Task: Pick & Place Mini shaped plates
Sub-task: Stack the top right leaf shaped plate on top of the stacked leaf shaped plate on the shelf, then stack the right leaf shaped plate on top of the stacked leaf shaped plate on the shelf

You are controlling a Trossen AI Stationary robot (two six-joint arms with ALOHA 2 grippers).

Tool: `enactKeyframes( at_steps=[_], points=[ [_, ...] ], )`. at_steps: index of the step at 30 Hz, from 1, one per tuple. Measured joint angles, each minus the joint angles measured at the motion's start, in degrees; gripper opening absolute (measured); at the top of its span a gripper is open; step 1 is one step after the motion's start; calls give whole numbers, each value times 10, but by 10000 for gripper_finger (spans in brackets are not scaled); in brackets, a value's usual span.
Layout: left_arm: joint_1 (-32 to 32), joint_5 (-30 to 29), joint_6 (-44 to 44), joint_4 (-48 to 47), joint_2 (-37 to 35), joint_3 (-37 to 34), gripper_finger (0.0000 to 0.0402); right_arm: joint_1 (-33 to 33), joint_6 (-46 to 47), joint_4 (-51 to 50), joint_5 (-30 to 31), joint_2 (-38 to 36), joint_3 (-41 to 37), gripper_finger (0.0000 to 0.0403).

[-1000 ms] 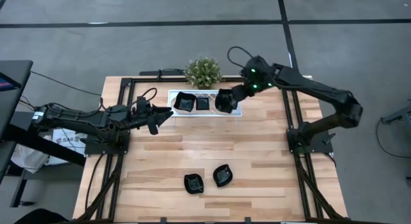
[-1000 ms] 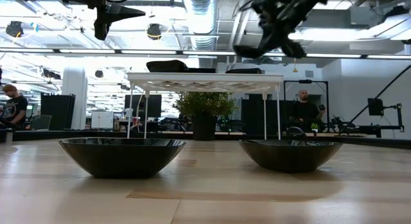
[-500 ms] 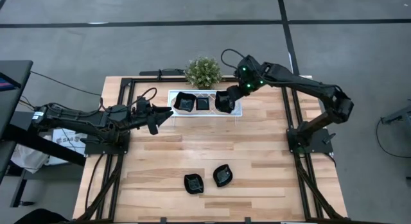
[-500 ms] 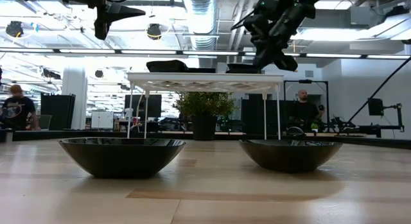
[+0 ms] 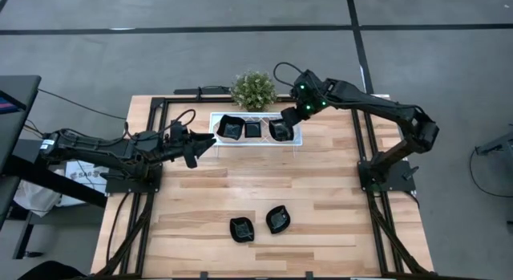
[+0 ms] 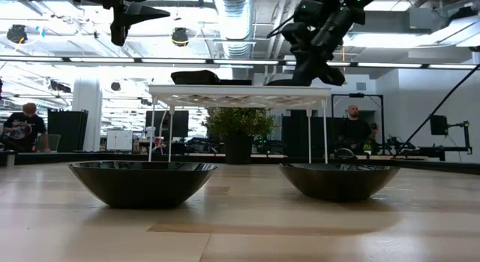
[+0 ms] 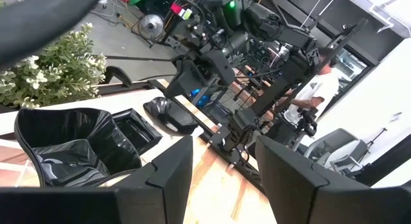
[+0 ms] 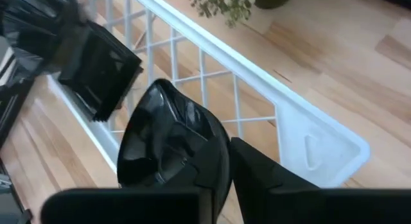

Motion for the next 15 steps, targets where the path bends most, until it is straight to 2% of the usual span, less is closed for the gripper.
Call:
enactKeyframes(
  at_steps=[6,10,15],
  points=[
    [0,0,3,2,0,0,172,-5,-11,5,-2,-29,0,60],
    [0,0,4,2,0,0,172,-5,-21,0,-4,-75,0,68],
    [0,0,4,2,0,0,172,56,4,-83,-9,-164,0,69]
  ],
)
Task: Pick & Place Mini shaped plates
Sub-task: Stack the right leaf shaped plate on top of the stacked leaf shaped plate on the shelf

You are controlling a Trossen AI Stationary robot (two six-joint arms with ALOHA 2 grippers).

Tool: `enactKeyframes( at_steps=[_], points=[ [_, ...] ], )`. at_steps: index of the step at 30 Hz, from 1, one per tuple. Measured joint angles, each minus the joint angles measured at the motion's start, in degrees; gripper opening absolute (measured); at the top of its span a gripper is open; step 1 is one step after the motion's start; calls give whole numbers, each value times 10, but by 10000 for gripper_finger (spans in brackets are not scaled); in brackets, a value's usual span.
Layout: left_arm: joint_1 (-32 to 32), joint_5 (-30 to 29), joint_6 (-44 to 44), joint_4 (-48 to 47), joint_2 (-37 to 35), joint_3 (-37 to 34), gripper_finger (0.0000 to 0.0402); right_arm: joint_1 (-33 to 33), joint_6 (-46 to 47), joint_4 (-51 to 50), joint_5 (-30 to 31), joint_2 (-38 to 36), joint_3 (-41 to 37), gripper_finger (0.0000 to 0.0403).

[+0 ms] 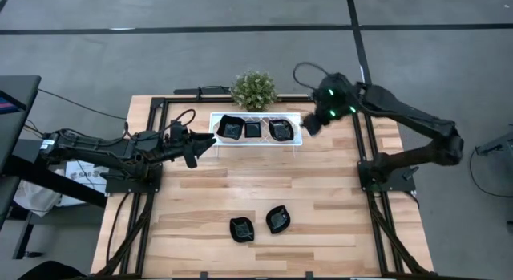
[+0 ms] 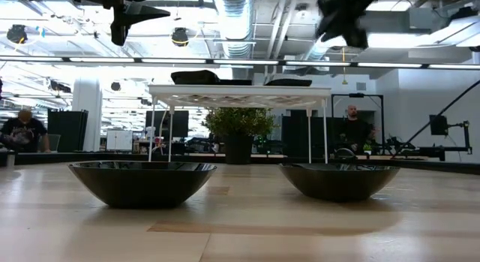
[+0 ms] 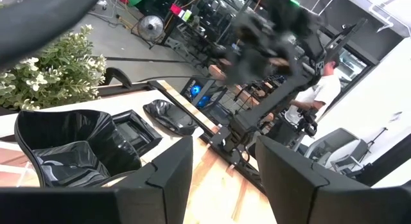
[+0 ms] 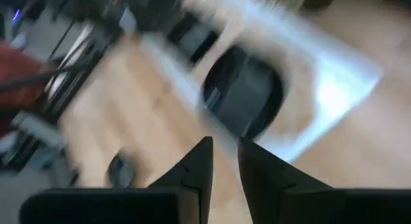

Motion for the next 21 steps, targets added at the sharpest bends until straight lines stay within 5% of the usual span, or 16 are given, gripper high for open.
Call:
enactKeyframes(
  at_steps=[5,13,21],
  points=[
    [0,0,12,0,0,0,172,165,146,-116,34,-50,-5,69],
    [0,0,49,1,0,0,172,450,473,-83,205,-33,-50,69],
    [0,0,75,1,0,0,172,575,663,-17,263,57,-60,69]
  ],
)
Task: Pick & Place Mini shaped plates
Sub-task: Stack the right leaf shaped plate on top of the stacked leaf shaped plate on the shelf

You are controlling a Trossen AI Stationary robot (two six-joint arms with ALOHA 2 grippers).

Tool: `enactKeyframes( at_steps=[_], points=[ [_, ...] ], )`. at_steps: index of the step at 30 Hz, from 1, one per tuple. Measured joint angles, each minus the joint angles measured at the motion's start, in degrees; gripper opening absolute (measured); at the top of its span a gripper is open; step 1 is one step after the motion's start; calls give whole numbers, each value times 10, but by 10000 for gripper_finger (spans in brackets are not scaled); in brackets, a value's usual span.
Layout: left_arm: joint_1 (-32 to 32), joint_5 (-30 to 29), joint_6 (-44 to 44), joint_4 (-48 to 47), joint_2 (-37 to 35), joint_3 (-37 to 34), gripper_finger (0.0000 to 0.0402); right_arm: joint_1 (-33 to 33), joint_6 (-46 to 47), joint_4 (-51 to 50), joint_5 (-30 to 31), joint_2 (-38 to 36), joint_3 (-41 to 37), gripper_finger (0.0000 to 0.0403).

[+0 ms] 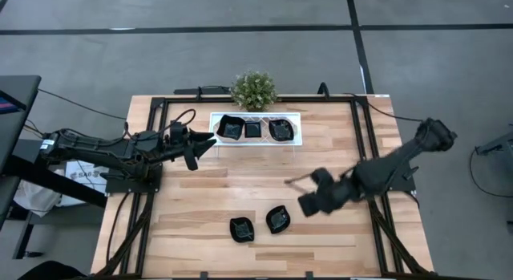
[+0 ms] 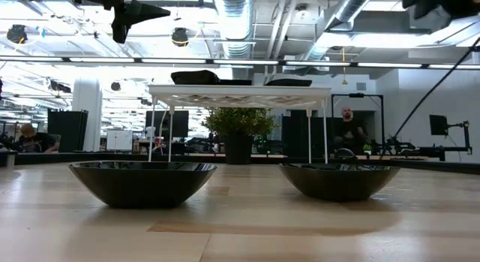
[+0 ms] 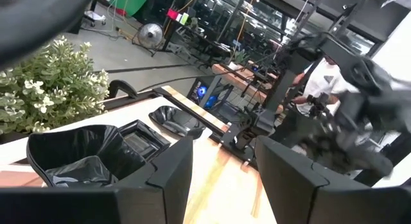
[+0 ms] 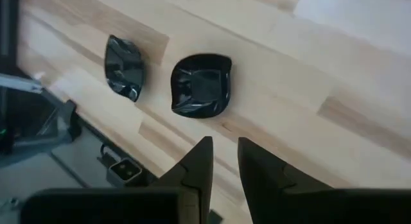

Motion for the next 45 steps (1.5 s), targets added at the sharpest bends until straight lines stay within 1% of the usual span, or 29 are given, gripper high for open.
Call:
enactKeyframes(
  at_steps=[5,11,14,17,22,25,28,35,39,41,45],
  points=[
    [0,0,0,0,0,0,172,19,27,48,-1,66,0,69],
    [0,0,0,0,0,0,172,10,30,95,2,128,0,74],
    [0,0,0,-1,0,0,172,6,42,105,1,157,0,93],
    [0,2,0,-1,0,0,172,5,55,108,0,182,0,123],
    [0,38,23,-1,0,0,172,7,68,126,1,223,0,172],
    [0,53,28,0,0,0,172,3,69,142,0,246,0,185],
    [0,60,28,0,0,0,172,-1,67,155,0,269,0,184],
    [0,61,28,1,0,0,172,-9,63,167,0,305,0,165],
    [0,73,28,1,0,0,172,-10,58,163,1,306,0,161],
    [0,78,30,2,0,0,172,-11,58,163,12,305,0,157],
    [0,79,30,2,0,0,172,-13,53,178,11,312,0,141]
  ],
)
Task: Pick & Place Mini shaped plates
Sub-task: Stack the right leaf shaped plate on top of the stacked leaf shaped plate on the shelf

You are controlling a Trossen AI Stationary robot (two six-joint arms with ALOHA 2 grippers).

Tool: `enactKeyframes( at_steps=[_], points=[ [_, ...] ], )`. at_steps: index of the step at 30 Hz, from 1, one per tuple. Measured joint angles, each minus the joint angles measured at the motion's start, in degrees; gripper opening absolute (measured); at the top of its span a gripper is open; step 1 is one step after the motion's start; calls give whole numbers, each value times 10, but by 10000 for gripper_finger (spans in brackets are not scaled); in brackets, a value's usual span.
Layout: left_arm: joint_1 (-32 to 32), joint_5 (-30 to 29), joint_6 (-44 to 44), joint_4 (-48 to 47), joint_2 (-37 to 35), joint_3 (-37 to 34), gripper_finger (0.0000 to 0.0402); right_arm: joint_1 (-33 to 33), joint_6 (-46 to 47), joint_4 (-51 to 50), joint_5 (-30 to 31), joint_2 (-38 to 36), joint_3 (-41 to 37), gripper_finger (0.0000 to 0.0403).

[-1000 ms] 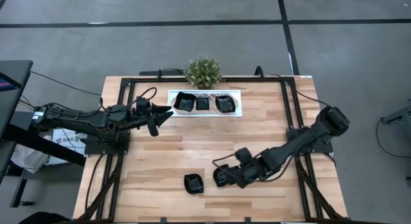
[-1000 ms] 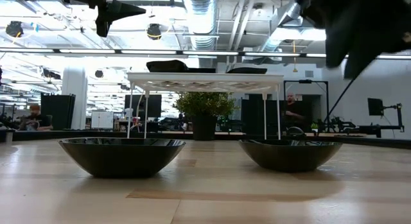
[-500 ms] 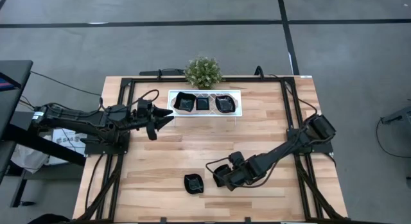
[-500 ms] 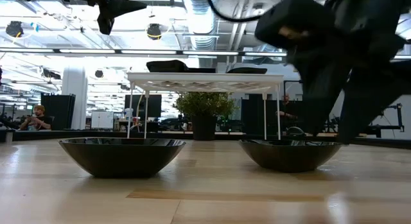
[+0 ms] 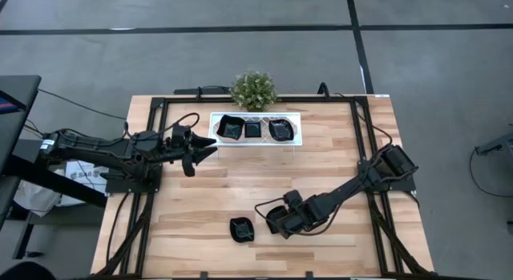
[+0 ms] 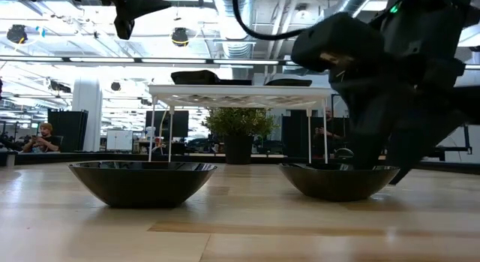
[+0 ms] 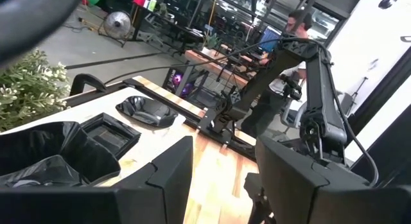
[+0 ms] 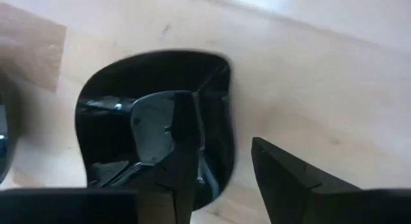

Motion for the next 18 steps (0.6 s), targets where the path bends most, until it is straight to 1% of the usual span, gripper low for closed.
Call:
enactKeyframes(
  at_steps=[4,9,12,18],
  points=[
    [0,0,0,0,0,0,172,-2,0,11,1,13,0,127],
    [0,0,0,2,0,0,172,-3,-1,13,1,13,0,124],
    [0,0,0,2,0,0,172,-3,-1,10,2,13,0,115],
    [0,0,0,2,0,0,172,-3,-5,1,2,10,0,62]
  ],
)
